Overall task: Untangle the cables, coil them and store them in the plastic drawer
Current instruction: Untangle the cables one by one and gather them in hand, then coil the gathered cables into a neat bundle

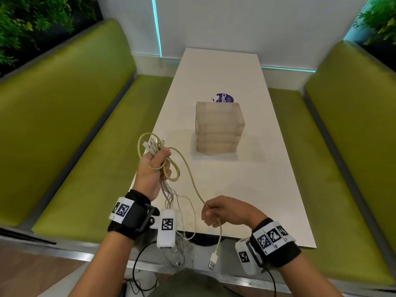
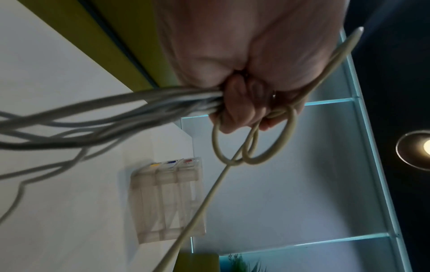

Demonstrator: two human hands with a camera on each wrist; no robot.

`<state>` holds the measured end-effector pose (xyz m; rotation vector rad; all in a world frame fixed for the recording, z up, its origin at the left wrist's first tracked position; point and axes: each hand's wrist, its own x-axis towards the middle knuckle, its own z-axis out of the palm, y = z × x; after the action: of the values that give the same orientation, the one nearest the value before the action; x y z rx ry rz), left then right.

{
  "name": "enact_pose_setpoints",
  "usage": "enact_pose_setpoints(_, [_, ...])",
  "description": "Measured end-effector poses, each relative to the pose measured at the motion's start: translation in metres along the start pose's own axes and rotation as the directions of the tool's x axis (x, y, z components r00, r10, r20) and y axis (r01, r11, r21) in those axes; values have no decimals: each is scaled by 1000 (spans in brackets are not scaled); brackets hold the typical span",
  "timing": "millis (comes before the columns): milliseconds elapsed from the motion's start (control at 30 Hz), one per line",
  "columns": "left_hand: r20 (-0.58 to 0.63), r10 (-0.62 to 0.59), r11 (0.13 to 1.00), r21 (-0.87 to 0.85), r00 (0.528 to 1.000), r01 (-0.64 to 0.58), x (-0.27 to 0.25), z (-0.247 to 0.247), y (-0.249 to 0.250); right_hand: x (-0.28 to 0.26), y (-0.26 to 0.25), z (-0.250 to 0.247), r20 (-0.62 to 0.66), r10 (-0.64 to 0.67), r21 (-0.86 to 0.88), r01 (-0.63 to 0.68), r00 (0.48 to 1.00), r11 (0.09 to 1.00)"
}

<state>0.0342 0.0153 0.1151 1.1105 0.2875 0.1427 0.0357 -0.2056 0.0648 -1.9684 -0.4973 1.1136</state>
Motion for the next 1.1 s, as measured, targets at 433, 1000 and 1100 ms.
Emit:
enact_pose_setpoints(433, [218, -101, 821, 570, 971, -43, -19, 5, -29, 22, 25, 10, -97, 194, -389, -217, 976, 895])
enact_pose_setpoints(1000, [412, -444, 736, 674, 796, 61, -33, -5, -50, -4, -13, -9, -423, -240, 163, 334, 874, 929])
enact_pose_setpoints(1100, [383, -400, 750, 659, 833, 58, -34, -8, -54, -5, -11, -8, -382, -255, 116, 320, 888, 940])
